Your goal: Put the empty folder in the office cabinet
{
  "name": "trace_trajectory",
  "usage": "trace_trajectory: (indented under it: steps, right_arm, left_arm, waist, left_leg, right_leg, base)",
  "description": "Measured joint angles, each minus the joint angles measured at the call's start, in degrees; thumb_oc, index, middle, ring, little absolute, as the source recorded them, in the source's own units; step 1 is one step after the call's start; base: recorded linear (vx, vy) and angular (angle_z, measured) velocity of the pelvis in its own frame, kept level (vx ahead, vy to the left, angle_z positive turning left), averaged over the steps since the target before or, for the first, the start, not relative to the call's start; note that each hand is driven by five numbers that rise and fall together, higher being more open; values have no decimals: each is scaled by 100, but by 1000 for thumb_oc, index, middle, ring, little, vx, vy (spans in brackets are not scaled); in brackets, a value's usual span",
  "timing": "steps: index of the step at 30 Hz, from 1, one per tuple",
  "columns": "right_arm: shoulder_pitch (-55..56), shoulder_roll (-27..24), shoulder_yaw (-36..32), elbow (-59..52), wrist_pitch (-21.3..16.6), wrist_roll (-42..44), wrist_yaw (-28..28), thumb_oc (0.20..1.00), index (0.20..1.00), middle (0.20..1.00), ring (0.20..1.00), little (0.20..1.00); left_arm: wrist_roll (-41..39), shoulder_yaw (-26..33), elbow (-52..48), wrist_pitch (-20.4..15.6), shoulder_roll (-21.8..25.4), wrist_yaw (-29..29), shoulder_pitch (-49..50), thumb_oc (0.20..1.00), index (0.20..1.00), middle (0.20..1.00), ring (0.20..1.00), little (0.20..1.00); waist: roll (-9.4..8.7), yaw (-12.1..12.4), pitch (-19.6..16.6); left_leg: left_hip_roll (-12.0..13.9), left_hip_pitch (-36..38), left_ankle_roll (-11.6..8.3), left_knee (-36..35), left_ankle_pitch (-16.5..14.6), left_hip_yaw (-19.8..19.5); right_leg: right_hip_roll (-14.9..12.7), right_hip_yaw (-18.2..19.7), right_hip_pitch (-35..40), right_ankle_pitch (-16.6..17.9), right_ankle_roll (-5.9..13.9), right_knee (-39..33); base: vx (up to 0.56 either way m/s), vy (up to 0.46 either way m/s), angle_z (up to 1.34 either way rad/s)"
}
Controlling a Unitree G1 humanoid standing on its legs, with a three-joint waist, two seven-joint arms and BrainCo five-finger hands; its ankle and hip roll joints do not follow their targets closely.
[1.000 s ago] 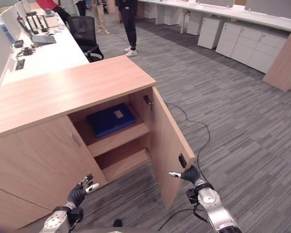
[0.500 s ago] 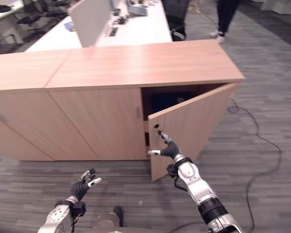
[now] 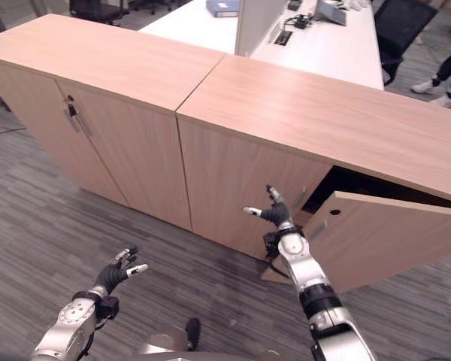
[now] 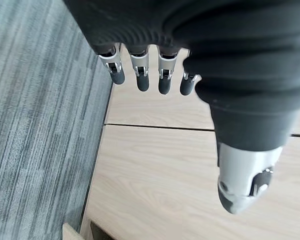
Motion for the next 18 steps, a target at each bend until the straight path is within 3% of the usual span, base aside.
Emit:
trace_trajectory:
  steps: [2,3,6,9,18]
  right_arm:
    - [-153,0,-55,291,1,17,-82,1000,1000,1000,1000,1000]
    - [-219,-59,-100,475,0,24,-123,1000,1000,1000,1000,1000]
    - [-264,-279,-104,545,-6,45,-132,1000,1000,1000,1000,1000]
    - [-303,-300,63,621,-12,209,-84,1000,1000,1000,1000,1000]
    - [-295,-315,88,729,-15,210,-99,1000,1000,1000,1000,1000]
  left_arm:
    - [-1,50,13,-14,100,-9,208,1000,1000,1000,1000,1000]
    - [-3,64,43,-10,71,-3,315,1000,1000,1000,1000,1000]
    - [-13,-16,6,6,-76,-37,608,1000,1000,1000,1000,1000]
    - [-32,-122,-7,10,-174,-72,600,1000,1000,1000,1000,1000]
    - [-39,-158,-207,20,-164,-74,584,1000,1000,1000,1000,1000]
  waist:
    - [-255,77,-124]
    - [-273,123,-168]
    - [-3,145,-315]
    - [97,152,-360]
    - [122,76,-380]
  left_leg:
    - [-163,206,-104,-182,-15,-65]
    - [-178,314,-180,-215,-57,-144]
    - [128,375,-337,-204,-148,-212]
    - [354,377,-457,-235,-96,-249]
    - [345,443,-484,-356,-129,-272]
  right_leg:
    - [-111,19,21,118,-166,78]
    - [-116,130,121,526,-355,44]
    - [185,-44,266,425,-459,-95]
    - [418,-127,322,453,-560,-167]
    - [392,-173,394,400,-616,-185]
  base:
    - [84,-29,48]
    - [79,-34,20]
    - [46,-41,9]
    - [37,-47,5]
    - [5,-25,2]
